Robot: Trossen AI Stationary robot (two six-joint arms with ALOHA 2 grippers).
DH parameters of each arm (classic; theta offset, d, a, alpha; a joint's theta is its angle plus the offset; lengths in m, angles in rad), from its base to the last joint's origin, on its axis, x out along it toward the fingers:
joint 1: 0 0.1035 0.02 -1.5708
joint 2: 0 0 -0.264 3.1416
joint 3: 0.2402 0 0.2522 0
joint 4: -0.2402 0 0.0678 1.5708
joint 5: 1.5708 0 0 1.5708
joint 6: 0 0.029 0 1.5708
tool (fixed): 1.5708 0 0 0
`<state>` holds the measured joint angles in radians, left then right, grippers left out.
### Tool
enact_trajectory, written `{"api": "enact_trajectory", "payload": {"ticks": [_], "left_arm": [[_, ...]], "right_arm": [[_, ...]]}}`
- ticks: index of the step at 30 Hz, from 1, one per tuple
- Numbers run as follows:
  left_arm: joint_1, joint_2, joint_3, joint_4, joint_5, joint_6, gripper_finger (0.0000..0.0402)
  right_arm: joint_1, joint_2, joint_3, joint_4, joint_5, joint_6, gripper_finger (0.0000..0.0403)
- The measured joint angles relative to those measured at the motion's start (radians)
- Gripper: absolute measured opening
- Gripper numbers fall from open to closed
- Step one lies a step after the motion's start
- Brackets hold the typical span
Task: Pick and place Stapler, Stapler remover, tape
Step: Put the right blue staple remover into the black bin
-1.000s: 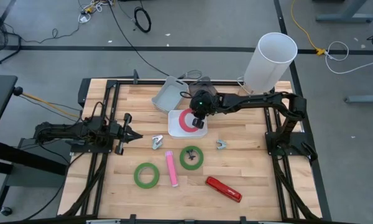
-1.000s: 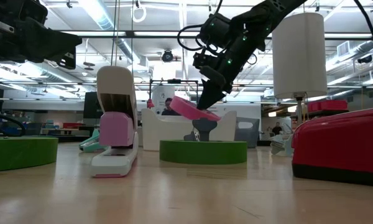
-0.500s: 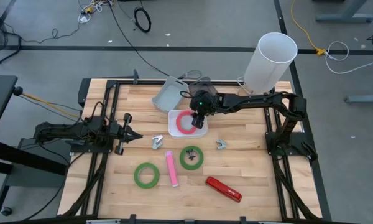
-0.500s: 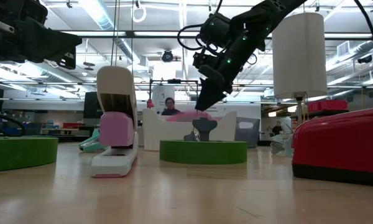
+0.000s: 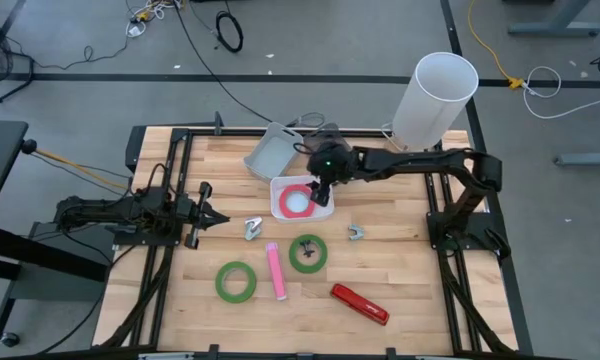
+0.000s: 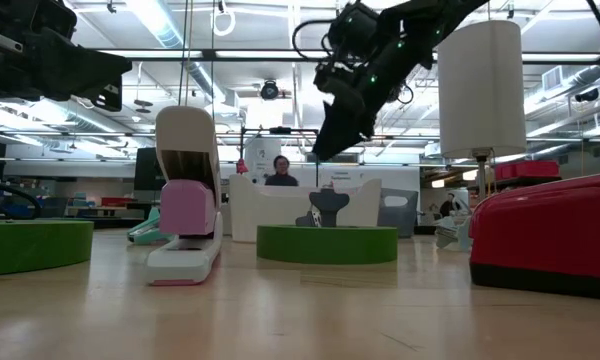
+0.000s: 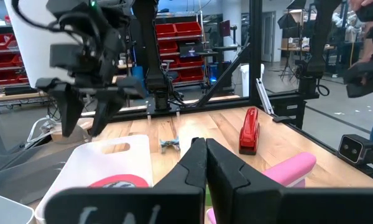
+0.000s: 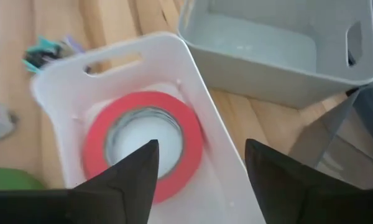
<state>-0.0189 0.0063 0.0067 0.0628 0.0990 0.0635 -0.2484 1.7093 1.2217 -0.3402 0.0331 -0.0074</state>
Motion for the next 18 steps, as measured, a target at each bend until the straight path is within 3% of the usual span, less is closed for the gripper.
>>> {"api": "enact_trajectory", "payload": {"ticks": [10, 18], "left_arm": [[0.0, 0.0, 0.0, 0.0, 0.0, 0.0, 0.0007], [0.0, 0.0, 0.0, 0.0, 0.0, 0.0, 0.0007]], "right_arm": [[0.085, -0.095, 0.0, -0.046, 0.0, -0.011, 0.0226], [0.172, -0.118, 0.0, -0.192, 0.0, -0.015, 0.0226]]}}
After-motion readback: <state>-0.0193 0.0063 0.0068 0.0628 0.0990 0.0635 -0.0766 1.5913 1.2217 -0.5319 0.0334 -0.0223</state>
